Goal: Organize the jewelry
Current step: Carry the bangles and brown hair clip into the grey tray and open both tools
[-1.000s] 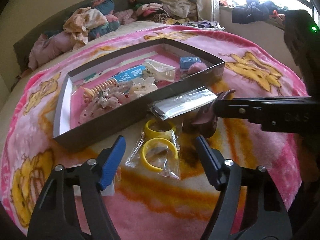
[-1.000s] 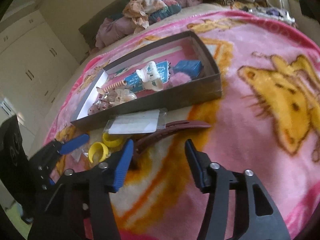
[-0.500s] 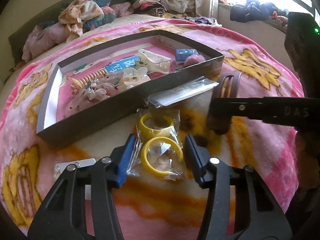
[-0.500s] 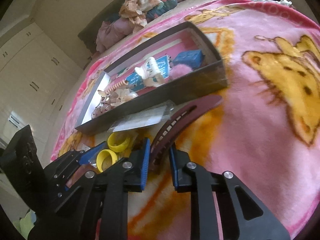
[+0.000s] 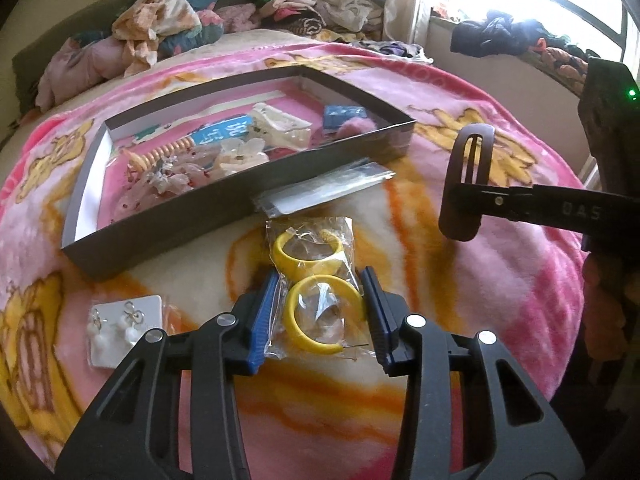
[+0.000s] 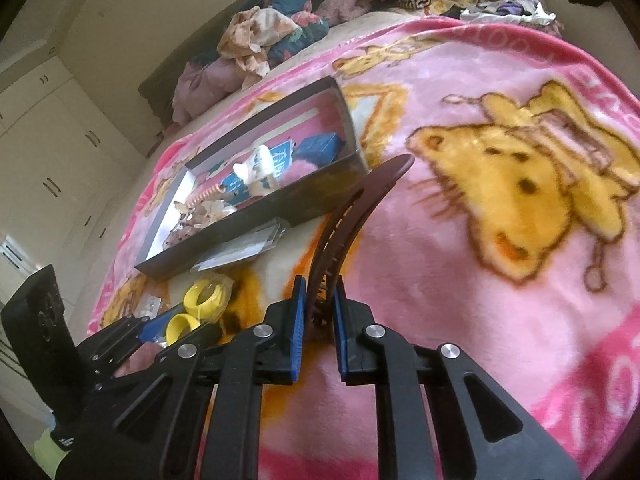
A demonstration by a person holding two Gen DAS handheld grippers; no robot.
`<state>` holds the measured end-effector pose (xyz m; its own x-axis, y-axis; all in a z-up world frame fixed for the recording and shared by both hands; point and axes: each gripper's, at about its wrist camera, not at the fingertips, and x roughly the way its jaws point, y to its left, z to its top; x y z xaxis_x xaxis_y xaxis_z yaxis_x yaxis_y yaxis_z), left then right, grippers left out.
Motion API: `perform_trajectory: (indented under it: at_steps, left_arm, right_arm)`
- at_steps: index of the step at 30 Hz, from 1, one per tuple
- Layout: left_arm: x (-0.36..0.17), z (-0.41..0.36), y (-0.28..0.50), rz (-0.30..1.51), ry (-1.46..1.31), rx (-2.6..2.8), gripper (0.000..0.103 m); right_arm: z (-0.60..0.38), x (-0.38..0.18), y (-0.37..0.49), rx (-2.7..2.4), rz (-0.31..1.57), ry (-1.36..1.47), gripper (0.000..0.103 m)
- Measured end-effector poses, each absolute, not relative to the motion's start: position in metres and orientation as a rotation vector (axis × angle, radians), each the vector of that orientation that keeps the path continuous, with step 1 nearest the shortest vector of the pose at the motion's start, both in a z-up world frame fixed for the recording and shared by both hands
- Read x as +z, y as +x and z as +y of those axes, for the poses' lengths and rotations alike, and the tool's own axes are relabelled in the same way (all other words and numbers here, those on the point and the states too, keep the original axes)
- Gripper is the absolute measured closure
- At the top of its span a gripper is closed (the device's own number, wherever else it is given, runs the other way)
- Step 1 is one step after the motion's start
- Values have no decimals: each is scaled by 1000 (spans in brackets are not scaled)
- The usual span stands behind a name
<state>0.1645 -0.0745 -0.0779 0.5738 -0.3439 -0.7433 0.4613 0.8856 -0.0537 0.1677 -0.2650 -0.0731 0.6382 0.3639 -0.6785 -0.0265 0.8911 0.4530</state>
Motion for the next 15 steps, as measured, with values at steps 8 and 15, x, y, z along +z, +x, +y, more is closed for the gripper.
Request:
perform_trajectory:
  at_steps: [8,15]
  left_arm:
    - [-63,-80,154,798,129,-489,71]
    - [-46,-73,154,757,102,-467,71]
  right_arm:
    - [-272,-58,157,235,812,405,90]
    - [-272,-46,153,251,790,382,90]
